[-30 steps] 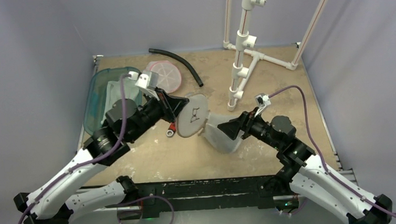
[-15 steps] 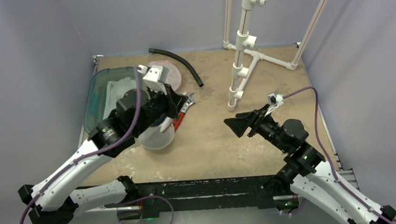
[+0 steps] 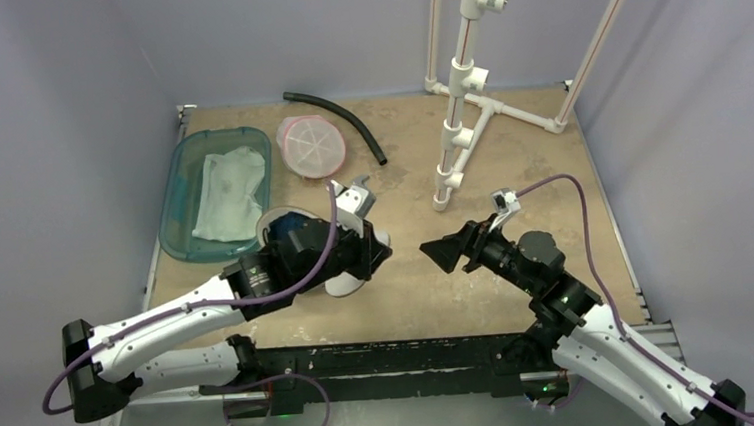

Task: Unzip the laundry bag and remove the bra
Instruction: Open the laundry bag at the center of the board.

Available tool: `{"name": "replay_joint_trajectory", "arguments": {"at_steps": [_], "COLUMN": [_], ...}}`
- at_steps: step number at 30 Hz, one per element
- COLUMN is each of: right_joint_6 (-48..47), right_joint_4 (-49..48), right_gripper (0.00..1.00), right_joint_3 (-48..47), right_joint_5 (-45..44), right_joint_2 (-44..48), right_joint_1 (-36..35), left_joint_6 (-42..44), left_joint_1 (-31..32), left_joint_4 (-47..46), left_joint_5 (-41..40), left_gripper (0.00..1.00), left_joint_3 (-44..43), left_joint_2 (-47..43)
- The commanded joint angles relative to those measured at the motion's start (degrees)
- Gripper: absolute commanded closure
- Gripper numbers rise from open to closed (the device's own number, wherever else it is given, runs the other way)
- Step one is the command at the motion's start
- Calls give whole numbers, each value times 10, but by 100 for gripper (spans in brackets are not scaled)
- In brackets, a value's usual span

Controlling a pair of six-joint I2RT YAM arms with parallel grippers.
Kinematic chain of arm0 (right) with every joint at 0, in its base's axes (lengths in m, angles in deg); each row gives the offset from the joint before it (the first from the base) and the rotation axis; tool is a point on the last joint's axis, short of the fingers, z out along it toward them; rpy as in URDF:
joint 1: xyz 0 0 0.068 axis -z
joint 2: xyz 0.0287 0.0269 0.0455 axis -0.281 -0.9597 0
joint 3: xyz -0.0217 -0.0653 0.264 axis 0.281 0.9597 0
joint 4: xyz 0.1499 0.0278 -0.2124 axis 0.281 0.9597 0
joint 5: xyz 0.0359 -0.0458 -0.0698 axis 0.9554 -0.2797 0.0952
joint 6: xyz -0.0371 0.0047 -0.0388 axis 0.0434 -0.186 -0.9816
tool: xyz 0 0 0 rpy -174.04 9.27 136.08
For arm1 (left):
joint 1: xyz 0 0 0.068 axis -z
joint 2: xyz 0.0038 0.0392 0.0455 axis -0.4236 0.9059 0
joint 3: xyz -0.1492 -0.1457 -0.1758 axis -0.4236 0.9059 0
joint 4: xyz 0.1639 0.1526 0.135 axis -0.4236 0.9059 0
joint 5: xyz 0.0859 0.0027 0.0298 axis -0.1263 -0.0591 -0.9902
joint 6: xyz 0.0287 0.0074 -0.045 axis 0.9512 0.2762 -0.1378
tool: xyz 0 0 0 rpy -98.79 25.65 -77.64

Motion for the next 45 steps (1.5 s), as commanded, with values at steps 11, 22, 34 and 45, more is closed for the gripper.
{"name": "replay_joint_trajectory", "arguments": {"at_steps": [11,22,34,45], "right_joint_6": [34,-30,-65,-81], "right_joint_4": [-92,-232,-284,-301], "right_gripper": [11,26,26,36], "right_joint_3": [27,-27,-88,-96], "right_joint_5": [44,51,-49,-82], "right_joint_2": [-28,-302,-504,-612], "right_joint_1": [-1,-58,-88,-89], "left_joint_6": [-58,-329,-158,-121], "left_joint_1": [116,105,-133,-212], "left_joint_4": [5,193,143,102], "left_joint_5": [-205,-497,-306,-189], "left_gripper": [43,34,35,35], "left_joint_3": [32,82,9,40], "left_joint_2": [-30,-168,-8,3]}}
